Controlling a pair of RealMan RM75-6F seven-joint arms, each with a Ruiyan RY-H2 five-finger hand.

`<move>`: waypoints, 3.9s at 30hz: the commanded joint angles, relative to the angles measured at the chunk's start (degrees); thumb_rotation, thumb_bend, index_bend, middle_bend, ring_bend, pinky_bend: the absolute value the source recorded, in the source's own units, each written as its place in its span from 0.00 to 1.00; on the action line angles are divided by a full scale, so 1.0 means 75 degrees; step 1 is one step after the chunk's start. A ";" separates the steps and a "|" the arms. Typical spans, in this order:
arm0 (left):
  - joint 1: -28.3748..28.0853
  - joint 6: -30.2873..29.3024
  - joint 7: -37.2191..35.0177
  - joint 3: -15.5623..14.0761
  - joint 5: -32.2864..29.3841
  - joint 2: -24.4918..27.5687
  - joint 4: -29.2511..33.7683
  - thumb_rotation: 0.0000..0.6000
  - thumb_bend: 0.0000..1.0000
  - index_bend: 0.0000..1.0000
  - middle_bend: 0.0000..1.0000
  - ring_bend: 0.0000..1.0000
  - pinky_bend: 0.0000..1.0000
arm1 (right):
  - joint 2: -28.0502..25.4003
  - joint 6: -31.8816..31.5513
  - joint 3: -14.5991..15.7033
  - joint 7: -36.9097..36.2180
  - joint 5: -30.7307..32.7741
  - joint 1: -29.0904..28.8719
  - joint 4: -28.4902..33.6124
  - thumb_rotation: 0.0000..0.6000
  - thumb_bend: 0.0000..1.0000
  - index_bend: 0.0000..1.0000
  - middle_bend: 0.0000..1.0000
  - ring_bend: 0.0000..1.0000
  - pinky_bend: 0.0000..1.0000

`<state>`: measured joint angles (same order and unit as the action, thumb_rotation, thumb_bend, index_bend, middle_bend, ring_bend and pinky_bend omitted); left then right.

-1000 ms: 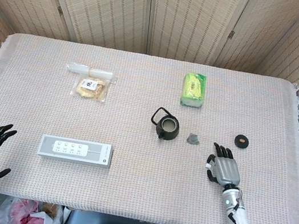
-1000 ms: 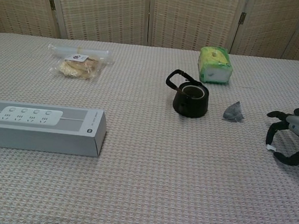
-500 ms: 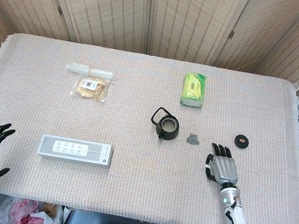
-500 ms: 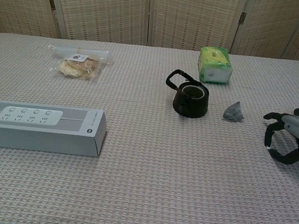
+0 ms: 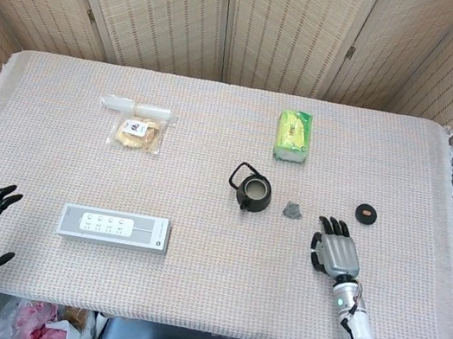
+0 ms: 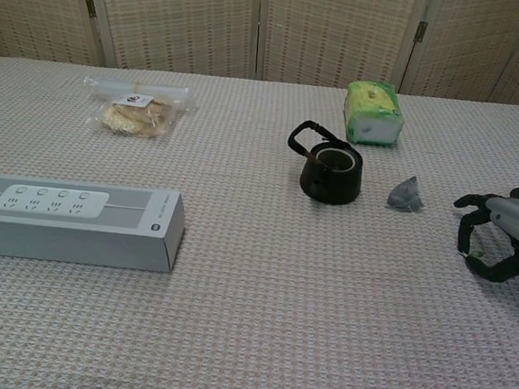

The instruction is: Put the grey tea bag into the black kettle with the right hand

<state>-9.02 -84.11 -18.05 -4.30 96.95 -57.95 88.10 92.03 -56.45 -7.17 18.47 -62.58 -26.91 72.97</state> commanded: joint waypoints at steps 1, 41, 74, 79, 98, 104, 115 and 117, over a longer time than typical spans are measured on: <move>-0.0003 0.0006 -0.0006 0.0003 -0.0010 -0.0001 -0.0004 1.00 0.27 0.00 0.00 0.00 0.18 | -0.0012 -0.0054 -0.0014 -0.0032 -0.0046 0.0003 0.0017 1.00 0.39 0.54 0.09 0.00 0.00; 0.0097 -0.0246 0.0120 0.0049 0.0009 -0.0077 -0.0068 1.00 0.27 0.00 0.00 0.00 0.18 | -0.1126 -0.1858 -0.0507 -0.0154 -0.1291 0.0224 0.1890 1.00 0.45 0.65 0.17 0.00 0.00; 0.0019 0.0020 -0.0137 0.0108 -0.0225 -0.0038 -0.0237 1.00 0.27 0.00 0.00 0.00 0.18 | -0.1477 -0.1459 -0.1909 0.1303 -0.0039 -0.1361 0.3108 1.00 0.45 0.65 0.17 0.00 0.00; -0.0010 0.0123 -0.0105 0.0113 -0.0283 -0.0062 -0.0268 1.00 0.27 0.00 0.00 0.00 0.18 | -0.1321 -0.1125 -0.1968 0.1146 0.0255 -0.1662 0.2628 1.00 0.45 0.65 0.17 0.00 0.00; -0.0018 0.0227 -0.0153 0.0136 -0.0414 -0.0033 -0.0261 1.00 0.27 0.00 0.00 0.00 0.18 | -0.0924 -0.0834 -0.1873 0.0992 0.0587 -0.2281 0.1892 1.00 0.45 0.65 0.17 0.00 0.00; 0.0011 0.0174 -0.0154 0.0143 -0.0413 -0.0031 -0.0257 1.00 0.27 0.00 0.00 0.00 0.18 | -0.0819 -0.0795 -0.1744 0.1043 0.0633 -0.2381 0.1758 1.00 0.45 0.65 0.17 0.00 0.00; 0.0026 0.0168 -0.0191 0.0153 -0.0435 -0.0020 -0.0276 1.00 0.27 0.00 0.00 0.00 0.18 | -0.0783 -0.0846 -0.1820 0.1110 0.0718 -0.2607 0.1779 1.00 0.45 0.65 0.17 0.00 0.00; 0.0035 0.0150 -0.0199 0.0149 -0.0422 -0.0016 -0.0273 1.00 0.27 0.00 0.00 0.00 0.18 | -0.0759 -0.0830 -0.1822 0.1144 0.0767 -0.2651 0.1761 1.00 0.45 0.65 0.17 0.00 0.00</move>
<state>-8.76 -82.98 -19.53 -3.18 93.78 -58.08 86.04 86.27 -62.74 -20.81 26.93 -56.94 -46.68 86.21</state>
